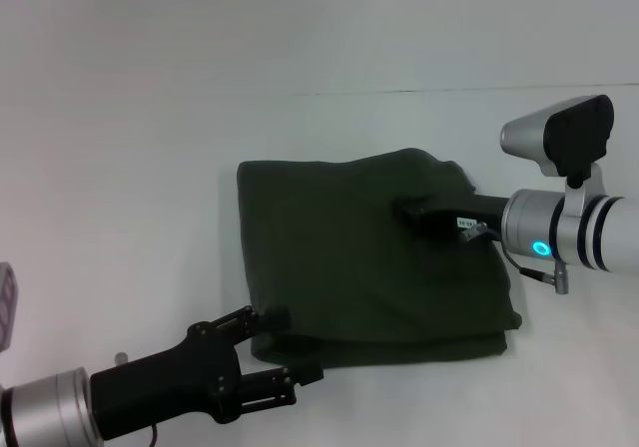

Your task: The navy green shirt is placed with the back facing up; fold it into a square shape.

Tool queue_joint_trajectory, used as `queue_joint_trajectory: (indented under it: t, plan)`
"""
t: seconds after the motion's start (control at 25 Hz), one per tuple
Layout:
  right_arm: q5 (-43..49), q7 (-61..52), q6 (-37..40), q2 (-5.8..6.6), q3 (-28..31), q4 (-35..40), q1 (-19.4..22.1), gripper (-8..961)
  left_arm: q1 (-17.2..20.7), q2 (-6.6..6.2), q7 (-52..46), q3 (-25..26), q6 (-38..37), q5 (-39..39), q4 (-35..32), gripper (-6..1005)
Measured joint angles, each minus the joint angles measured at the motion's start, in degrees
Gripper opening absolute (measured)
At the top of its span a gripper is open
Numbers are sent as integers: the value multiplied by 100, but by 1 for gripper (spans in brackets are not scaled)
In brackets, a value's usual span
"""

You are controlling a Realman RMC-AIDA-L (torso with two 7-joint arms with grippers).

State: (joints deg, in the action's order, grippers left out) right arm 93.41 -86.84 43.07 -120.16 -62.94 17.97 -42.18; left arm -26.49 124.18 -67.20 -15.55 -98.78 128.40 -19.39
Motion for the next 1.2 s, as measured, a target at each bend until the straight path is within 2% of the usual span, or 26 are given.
queue_joint_trajectory:
  t: [0.32, 0.72, 0.92, 1.08, 1.2]
  plan:
    - [-37, 215, 2, -13, 36, 34, -16, 40, -21, -8, -8, -3, 15, 0, 12, 901]
    - [-89, 424, 1131, 18, 6, 170, 60, 46, 24, -15, -13, 15, 17, 17, -69, 900]
    - [-79, 775, 1578, -10, -62, 126, 60, 49, 99, -17, 7, 17, 17, 42, -170, 901]
    - [-98, 926, 1744, -36, -125, 74, -19, 51, 170, -17, 27, 17, 9, 52, -252, 900]
    - [-102, 944, 1566, -55, -274, -96, -194, 53, 195, -14, 31, 18, 8, 53, -262, 901]
